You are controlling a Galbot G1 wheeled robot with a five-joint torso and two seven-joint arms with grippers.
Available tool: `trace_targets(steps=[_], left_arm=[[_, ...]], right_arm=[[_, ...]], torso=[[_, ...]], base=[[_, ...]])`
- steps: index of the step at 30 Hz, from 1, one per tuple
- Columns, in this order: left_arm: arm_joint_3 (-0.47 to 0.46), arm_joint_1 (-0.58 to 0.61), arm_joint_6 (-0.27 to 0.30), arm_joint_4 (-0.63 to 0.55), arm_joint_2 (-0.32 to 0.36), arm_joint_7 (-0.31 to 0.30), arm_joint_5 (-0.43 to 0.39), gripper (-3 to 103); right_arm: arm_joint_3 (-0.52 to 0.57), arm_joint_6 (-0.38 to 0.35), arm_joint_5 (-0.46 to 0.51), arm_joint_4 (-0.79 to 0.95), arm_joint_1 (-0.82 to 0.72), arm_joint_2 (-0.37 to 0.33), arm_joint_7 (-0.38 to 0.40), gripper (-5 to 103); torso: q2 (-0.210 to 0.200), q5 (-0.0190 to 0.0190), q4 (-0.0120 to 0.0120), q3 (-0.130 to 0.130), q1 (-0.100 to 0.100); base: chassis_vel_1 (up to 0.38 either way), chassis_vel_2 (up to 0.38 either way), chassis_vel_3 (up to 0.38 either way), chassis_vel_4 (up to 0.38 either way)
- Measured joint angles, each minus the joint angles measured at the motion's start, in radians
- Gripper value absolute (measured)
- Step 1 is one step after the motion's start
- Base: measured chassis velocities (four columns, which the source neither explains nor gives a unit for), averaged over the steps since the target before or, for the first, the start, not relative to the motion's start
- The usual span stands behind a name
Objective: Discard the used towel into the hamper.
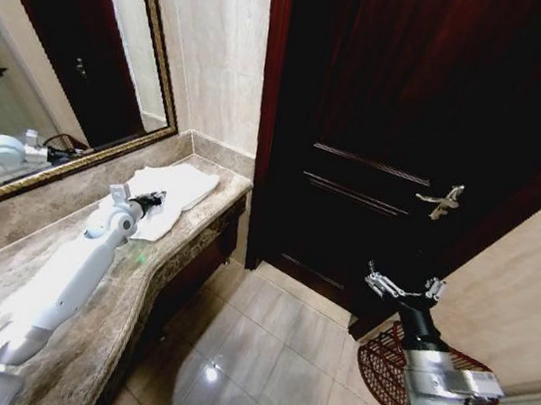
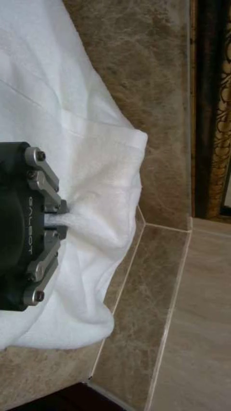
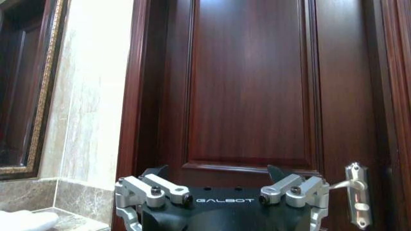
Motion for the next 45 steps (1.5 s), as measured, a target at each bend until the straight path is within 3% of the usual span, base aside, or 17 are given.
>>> trace_targets(steps=[5,14,22,32,45], left_arm=[[-0.004,0.006,0.0,-0.004,-0.001,0.001,0.001,2],[-0.013,0.015,-0.008,-0.012,0.0,0.008,0.001,2],[-0.066,0.079,-0.077,-0.094,0.016,0.1,0.044,2],[-0.208,0.247,-0.216,-0.345,0.036,0.185,0.03,2],[-0.451,0.522,-0.235,-0.763,0.01,0.196,-0.023,2]], right_arm=[[-0.003,0.0,0.0,-0.005,0.004,0.0,0.001,100],[-0.004,0.0,0.001,-0.008,0.009,-0.001,0.002,100],[-0.006,0.0,0.001,-0.008,0.009,-0.001,-0.001,100],[-0.013,0.0,0.001,-0.002,0.011,0.007,0.0,100],[-0.006,0.019,0.025,0.01,0.014,0.015,0.027,100]], torso=[[0.0,0.0,0.0,0.0,0.0],[0.0,0.0,0.0,0.0,0.0],[0.0,-0.0002,0.0001,0.0,0.0],[0.0,-0.0002,-0.0002,0.0,0.0],[0.0,0.0,-0.0001,0.0,0.0]], base=[[0.0,0.0,0.0,0.0],[0.0,0.0,0.0,0.0],[0.0,0.0,0.0,0.0],[0.0,0.0,0.0,0.0],[0.0,0.0,0.0,0.0]])
